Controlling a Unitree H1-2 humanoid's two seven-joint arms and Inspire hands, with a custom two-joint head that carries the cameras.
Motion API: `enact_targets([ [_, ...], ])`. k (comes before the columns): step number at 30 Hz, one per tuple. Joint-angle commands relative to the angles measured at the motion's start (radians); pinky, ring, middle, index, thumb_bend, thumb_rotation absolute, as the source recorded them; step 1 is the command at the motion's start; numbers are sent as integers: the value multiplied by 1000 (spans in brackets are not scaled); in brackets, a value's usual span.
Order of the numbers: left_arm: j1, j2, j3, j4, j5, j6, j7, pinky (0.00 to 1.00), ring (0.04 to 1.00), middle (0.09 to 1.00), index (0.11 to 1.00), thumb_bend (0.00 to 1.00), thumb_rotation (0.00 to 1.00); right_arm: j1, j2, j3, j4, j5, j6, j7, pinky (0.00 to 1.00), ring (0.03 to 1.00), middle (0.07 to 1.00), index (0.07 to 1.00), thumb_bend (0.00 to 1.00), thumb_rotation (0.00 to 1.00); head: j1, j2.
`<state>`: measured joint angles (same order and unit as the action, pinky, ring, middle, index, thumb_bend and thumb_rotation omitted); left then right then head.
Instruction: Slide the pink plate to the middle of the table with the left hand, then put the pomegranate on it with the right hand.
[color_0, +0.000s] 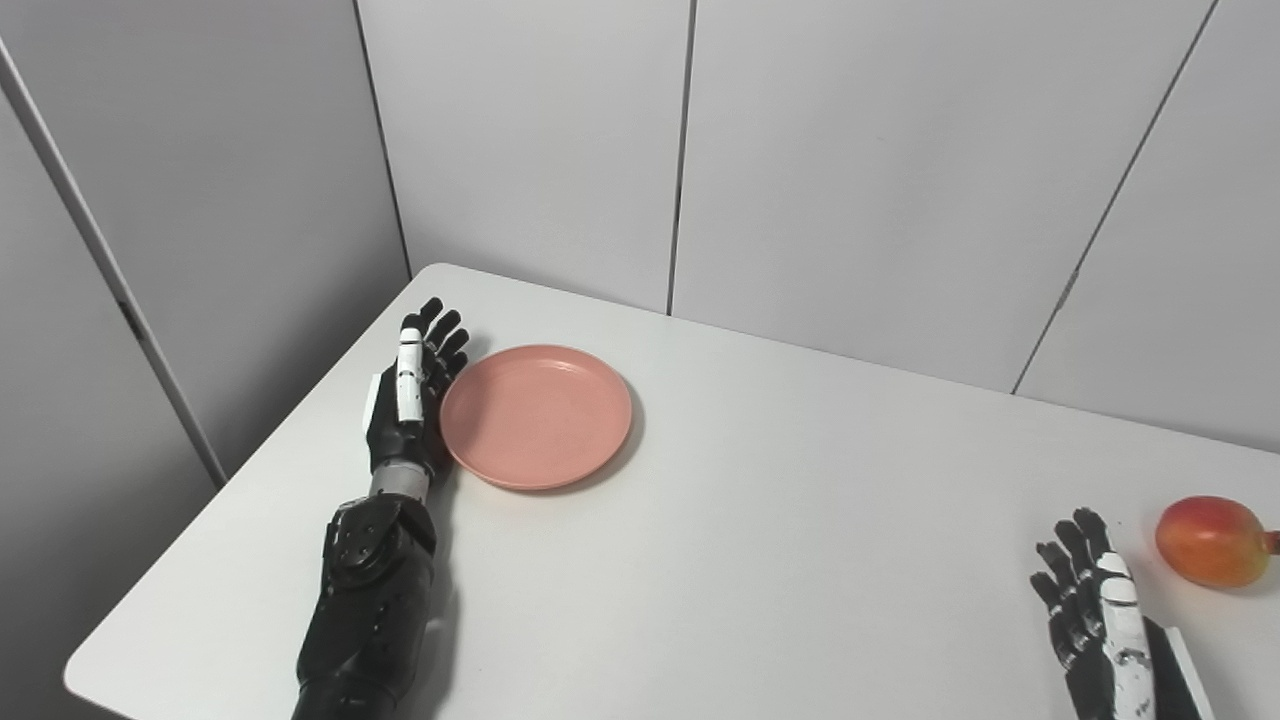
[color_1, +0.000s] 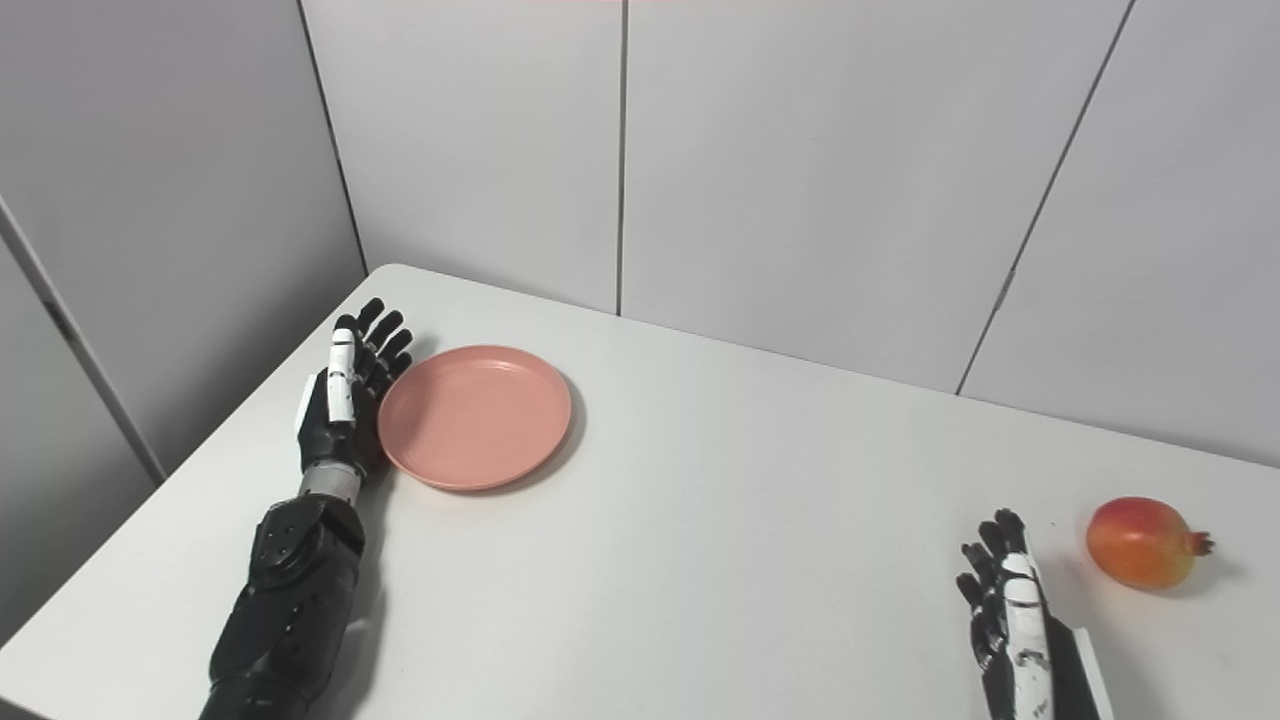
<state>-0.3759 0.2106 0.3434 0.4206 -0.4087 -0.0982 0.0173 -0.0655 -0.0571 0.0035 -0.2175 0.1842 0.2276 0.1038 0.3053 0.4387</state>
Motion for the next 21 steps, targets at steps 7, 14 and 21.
enact_targets([
  [7,20,-31,-58,-22,29,64,-17,929,912,919,899,398,1000,-20,4,-1,-9,1,-42,11,1000,1000,1000,1000,193,1000,-12,6],
  [14,26,-68,-80,-91,27,132,-12,928,911,920,909,410,1000,-20,16,-1,-7,-2,-38,5,1000,1000,1000,1000,197,1000,-30,14],
  [21,32,-96,-95,-147,31,181,-9,930,908,911,895,388,1000,-18,24,1,-6,-10,-34,1,1000,1000,1000,1000,225,1000,-43,21],
])
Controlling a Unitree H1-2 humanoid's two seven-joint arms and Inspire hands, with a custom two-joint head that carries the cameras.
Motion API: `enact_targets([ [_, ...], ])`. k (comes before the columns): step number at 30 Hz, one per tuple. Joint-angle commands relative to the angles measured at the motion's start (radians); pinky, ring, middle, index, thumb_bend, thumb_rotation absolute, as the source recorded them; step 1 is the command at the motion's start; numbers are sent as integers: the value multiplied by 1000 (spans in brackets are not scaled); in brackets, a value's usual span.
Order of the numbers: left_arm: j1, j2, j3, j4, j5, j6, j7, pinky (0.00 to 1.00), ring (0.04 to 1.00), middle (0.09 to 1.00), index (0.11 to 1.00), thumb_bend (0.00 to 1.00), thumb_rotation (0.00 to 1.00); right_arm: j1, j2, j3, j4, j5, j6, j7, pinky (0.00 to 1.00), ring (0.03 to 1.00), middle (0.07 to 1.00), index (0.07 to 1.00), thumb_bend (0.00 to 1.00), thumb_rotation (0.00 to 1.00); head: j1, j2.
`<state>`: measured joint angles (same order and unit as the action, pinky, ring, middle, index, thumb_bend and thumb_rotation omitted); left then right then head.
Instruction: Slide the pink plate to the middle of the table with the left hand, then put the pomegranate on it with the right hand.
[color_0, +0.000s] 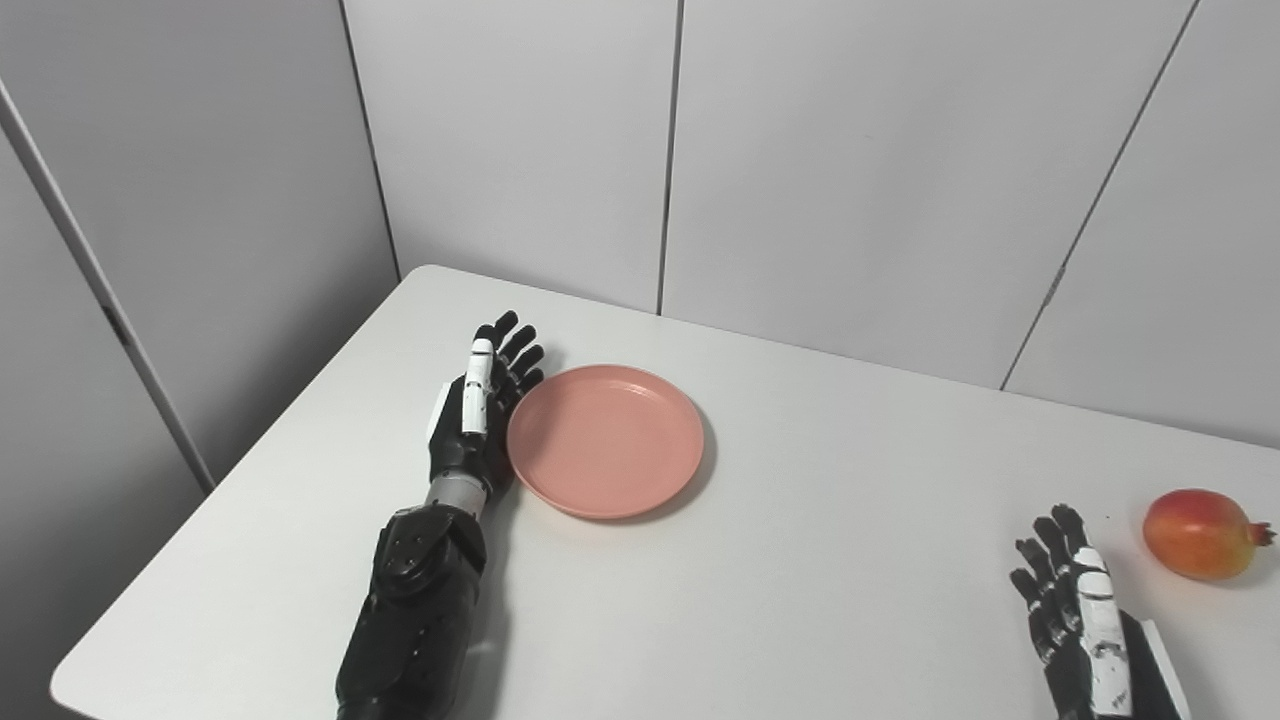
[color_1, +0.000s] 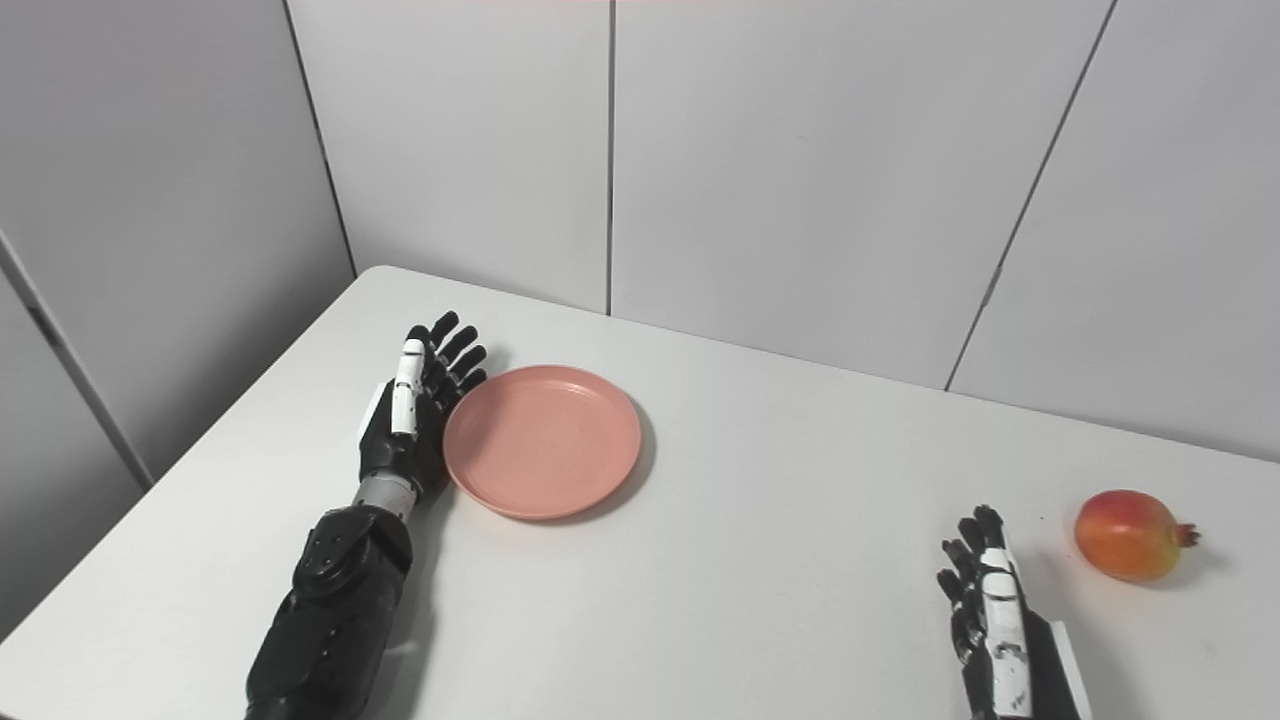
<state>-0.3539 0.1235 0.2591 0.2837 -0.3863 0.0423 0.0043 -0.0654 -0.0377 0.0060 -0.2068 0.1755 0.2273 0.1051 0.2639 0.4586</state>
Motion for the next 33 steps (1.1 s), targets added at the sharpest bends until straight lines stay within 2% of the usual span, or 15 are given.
enact_targets([
  [1,11,-12,-16,-18,12,47,2,929,907,909,891,392,1000,-18,6,-2,-17,-3,-34,-3,1000,1000,1000,1000,229,1000,-3,3],
  [14,15,-37,-83,-52,34,93,-37,928,917,919,901,405,1000,-19,19,5,-9,-17,-39,-4,1000,1000,1000,1000,268,1000,-40,11],
  [26,16,-69,-151,-59,51,115,-64,926,907,915,906,398,1000,-17,38,14,-15,-36,-32,-14,1000,1000,1000,995,316,1000,-91,34],
  [33,19,-98,-179,-78,62,154,-63,905,895,902,887,404,1000,-19,50,19,-23,-43,-27,-17,1000,998,998,993,338,1000,-123,50],
])
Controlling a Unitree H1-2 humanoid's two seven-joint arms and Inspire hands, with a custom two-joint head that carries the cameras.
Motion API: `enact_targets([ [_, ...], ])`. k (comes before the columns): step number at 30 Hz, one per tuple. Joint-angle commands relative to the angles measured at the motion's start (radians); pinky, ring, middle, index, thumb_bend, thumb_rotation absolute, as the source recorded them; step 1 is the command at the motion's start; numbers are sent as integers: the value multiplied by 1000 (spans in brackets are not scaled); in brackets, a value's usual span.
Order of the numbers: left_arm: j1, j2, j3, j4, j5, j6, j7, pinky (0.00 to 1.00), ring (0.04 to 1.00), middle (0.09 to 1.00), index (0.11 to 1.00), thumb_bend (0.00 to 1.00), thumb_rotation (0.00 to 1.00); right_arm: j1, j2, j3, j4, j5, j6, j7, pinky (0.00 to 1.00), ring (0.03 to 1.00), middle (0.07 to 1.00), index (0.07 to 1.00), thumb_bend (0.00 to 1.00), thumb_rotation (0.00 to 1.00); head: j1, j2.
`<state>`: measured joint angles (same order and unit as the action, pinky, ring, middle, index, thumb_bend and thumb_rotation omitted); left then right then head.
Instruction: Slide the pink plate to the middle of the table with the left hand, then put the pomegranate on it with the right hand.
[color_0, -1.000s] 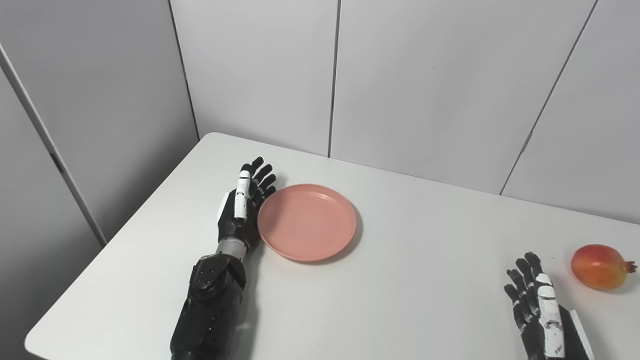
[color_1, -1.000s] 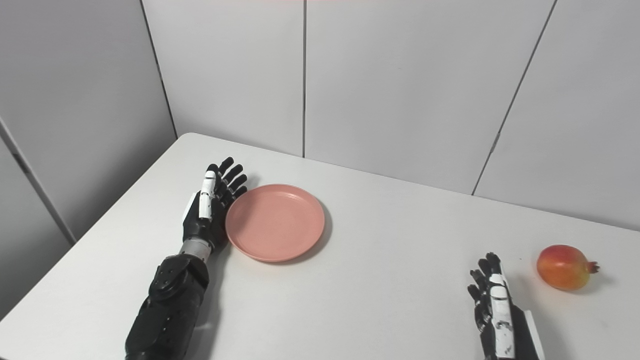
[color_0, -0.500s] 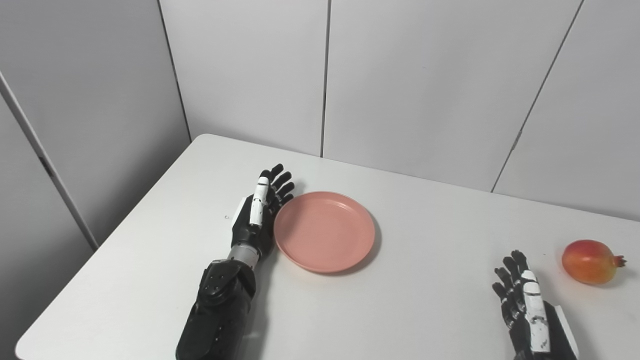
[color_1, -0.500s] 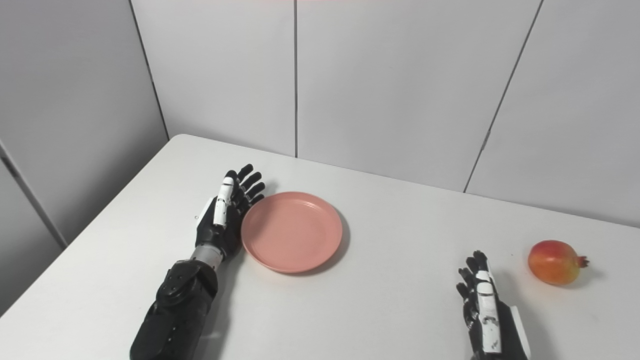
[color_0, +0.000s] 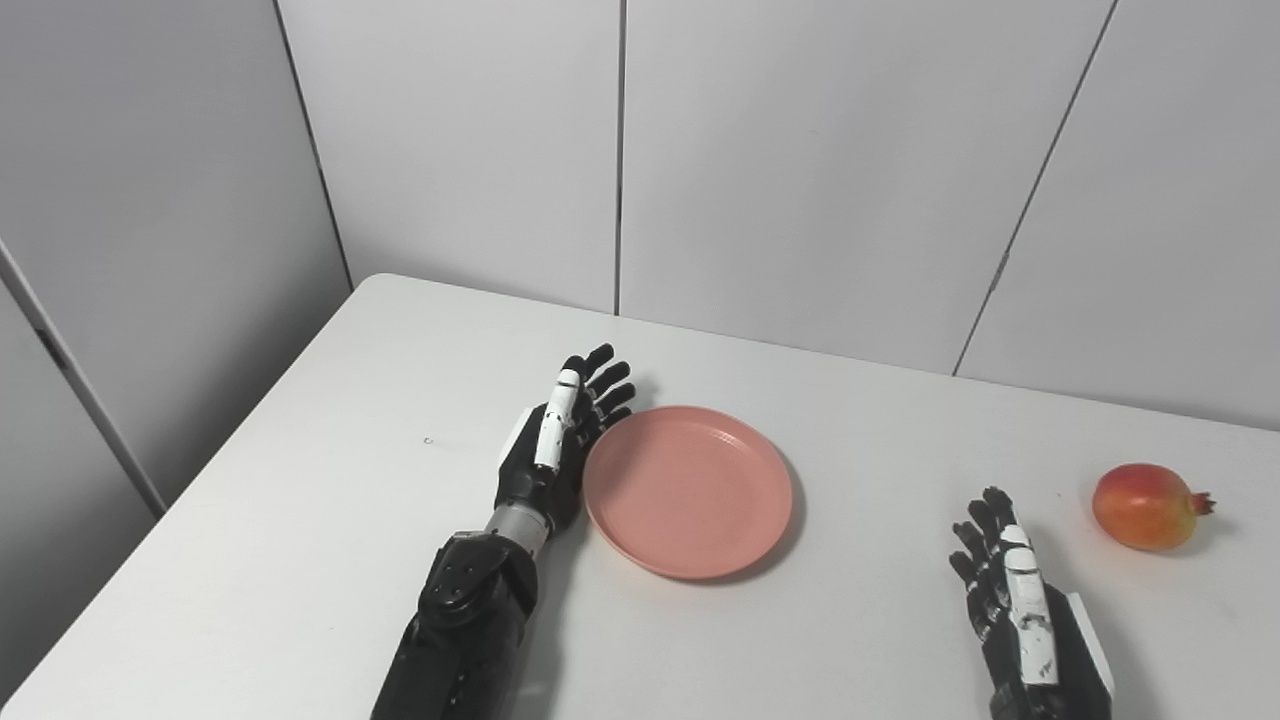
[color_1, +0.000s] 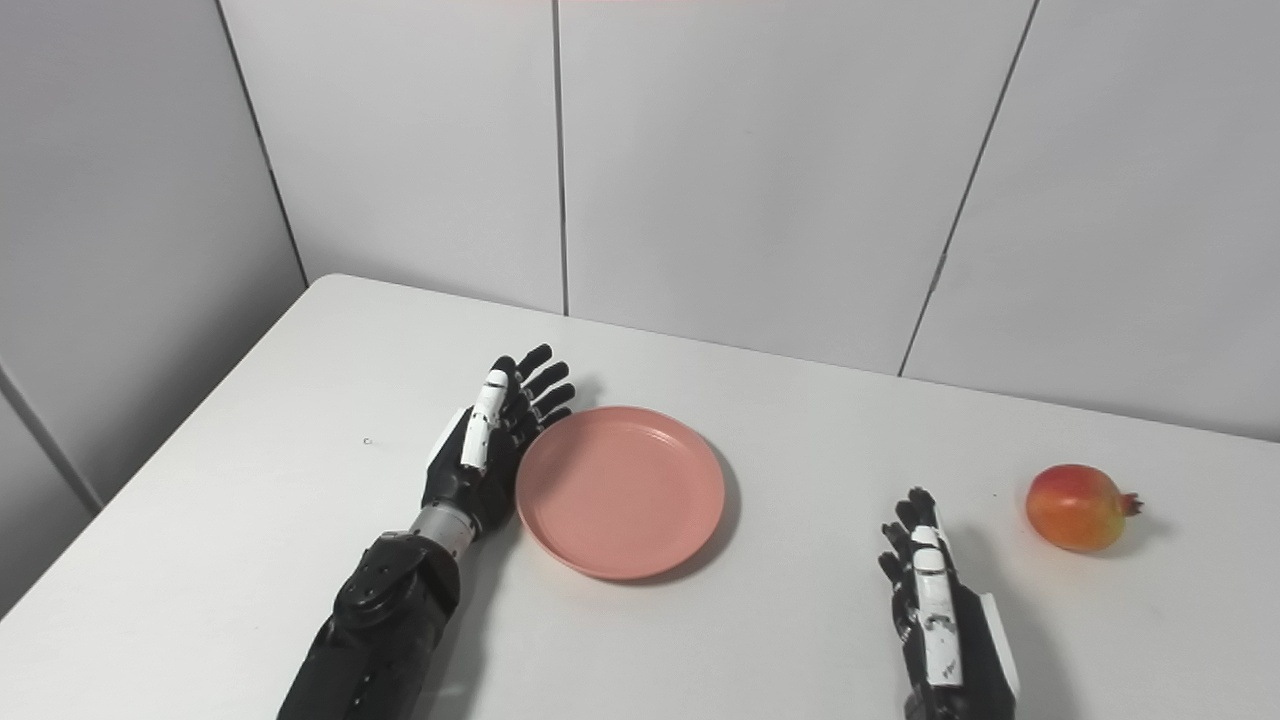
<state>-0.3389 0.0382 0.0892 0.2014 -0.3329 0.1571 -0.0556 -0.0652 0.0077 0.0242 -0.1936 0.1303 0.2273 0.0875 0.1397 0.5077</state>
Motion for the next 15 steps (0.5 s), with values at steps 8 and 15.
enact_targets([
  [8,-6,-45,-50,-13,39,75,-1,900,897,904,892,392,1000,-26,13,10,-37,-5,-24,-8,1000,999,1000,999,351,1000,-45,25],
  [15,-18,-79,-73,22,57,52,-3,919,914,924,912,405,1000,-32,26,15,-48,-15,-10,-21,1000,993,998,992,345,1000,-82,47],
])
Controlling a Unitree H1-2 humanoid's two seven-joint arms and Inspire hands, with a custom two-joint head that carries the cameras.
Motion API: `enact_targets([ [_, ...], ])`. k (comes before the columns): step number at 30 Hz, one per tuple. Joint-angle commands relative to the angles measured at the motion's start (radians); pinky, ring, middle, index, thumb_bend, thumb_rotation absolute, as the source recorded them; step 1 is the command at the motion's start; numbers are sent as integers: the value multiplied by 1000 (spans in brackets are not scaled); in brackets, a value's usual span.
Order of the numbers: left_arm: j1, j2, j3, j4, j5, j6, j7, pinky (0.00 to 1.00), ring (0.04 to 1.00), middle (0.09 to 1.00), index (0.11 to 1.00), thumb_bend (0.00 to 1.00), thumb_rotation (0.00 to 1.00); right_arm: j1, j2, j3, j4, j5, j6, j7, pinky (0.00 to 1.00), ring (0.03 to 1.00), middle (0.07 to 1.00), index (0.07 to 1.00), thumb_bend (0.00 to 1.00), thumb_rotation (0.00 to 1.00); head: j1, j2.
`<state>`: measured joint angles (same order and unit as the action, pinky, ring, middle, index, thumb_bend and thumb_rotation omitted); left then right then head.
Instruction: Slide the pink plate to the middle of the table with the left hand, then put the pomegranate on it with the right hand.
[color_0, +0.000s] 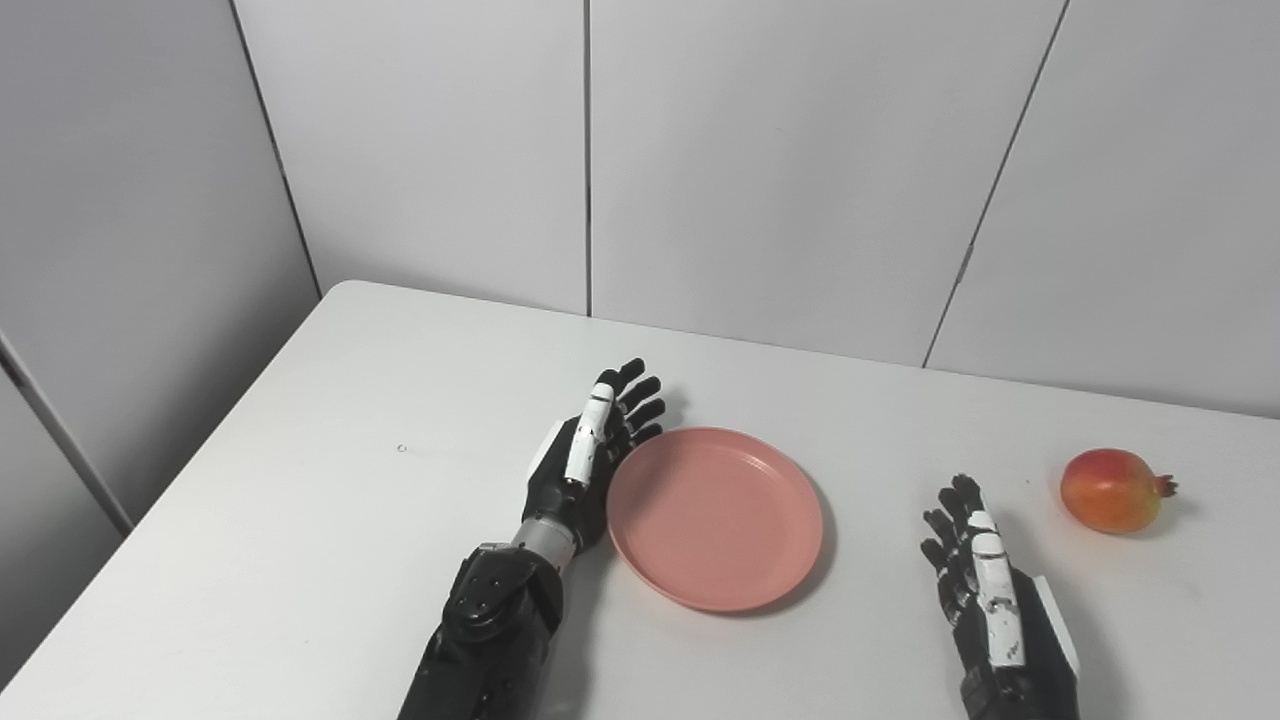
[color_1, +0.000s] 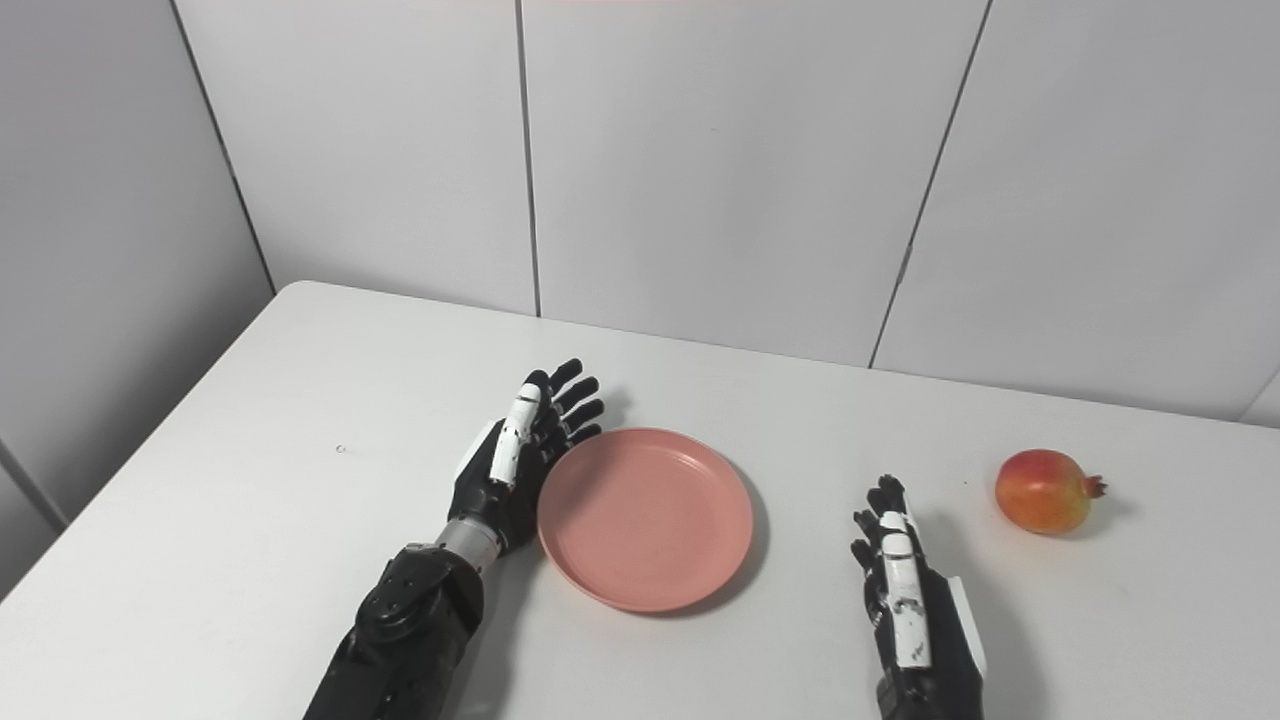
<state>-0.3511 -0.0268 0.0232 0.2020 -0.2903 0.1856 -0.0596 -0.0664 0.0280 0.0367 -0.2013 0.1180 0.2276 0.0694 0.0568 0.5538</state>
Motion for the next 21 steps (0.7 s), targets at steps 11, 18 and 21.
enact_targets([
  [11,-12,-62,-8,26,45,11,13,916,914,928,916,409,1000,-43,24,16,-40,-20,-19,-14,1000,989,997,994,342,1000,-64,34],
  [18,-5,-67,-9,39,63,-15,10,914,914,927,917,410,1000,-49,34,19,-41,-42,-13,-27,994,980,989,987,344,1000,-101,44],
  [21,-2,-66,-4,37,63,-24,9,920,917,932,922,406,1000,-51,34,20,-40,-48,-17,-31,992,978,987,985,338,1000,-114,45],
])
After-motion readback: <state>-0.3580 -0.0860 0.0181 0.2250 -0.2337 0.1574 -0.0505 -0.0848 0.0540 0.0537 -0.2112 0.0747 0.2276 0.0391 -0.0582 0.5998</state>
